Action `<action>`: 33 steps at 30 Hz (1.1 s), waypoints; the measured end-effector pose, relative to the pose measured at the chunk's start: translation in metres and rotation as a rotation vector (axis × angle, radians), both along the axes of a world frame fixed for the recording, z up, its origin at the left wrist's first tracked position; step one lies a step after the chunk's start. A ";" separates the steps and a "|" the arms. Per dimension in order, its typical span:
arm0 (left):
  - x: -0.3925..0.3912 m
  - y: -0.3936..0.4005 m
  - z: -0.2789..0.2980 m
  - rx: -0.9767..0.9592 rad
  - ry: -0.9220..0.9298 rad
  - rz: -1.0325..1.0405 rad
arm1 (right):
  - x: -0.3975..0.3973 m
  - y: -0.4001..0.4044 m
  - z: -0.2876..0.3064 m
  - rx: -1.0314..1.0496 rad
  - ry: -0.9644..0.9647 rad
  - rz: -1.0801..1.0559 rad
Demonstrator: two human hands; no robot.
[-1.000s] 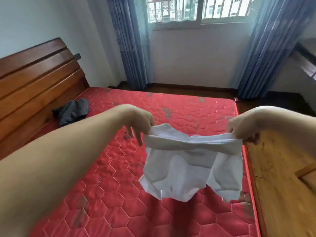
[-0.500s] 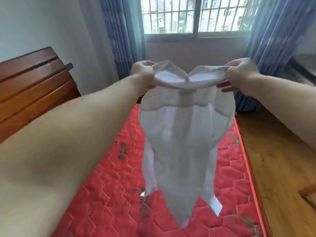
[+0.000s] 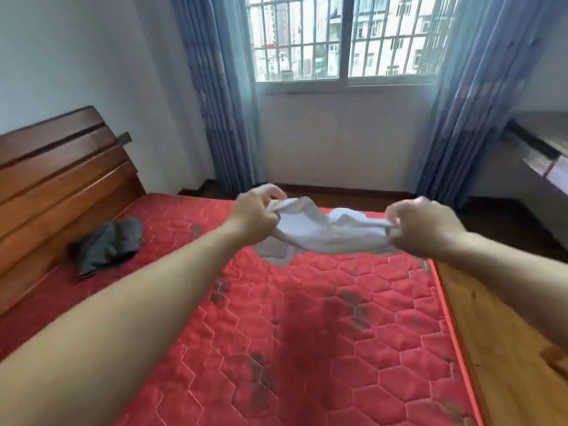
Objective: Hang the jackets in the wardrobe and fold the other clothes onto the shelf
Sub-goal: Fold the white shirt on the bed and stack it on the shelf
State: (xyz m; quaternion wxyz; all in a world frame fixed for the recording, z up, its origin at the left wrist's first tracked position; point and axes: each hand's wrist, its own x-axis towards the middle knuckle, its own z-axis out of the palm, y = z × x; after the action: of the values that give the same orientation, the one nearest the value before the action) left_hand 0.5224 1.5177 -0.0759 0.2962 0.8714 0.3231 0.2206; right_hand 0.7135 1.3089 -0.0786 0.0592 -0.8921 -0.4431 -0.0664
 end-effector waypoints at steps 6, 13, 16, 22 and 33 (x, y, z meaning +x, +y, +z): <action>-0.049 -0.074 -0.236 -0.155 0.487 -0.113 | -0.067 -0.061 -0.214 -0.510 0.145 0.018; -0.134 -0.178 -0.440 -0.365 0.846 -0.206 | -0.167 -0.148 -0.435 -0.779 0.437 0.023; -0.164 -0.210 -0.491 -0.447 0.968 -0.252 | -0.199 -0.183 -0.485 -0.847 0.587 0.019; -0.196 -0.238 -0.537 -0.538 1.164 -0.260 | -0.218 -0.216 -0.528 -0.920 0.900 -0.021; -0.088 -0.268 -0.524 -0.218 0.912 -0.402 | -0.139 -0.215 -0.552 -0.053 0.974 -0.766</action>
State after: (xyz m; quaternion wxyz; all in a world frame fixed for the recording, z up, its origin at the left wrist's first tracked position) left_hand 0.4347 1.2500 -0.6003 0.2509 0.8879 0.2667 -0.2784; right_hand 0.5748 1.0938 -0.6310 0.2043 -0.9168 -0.0149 0.3428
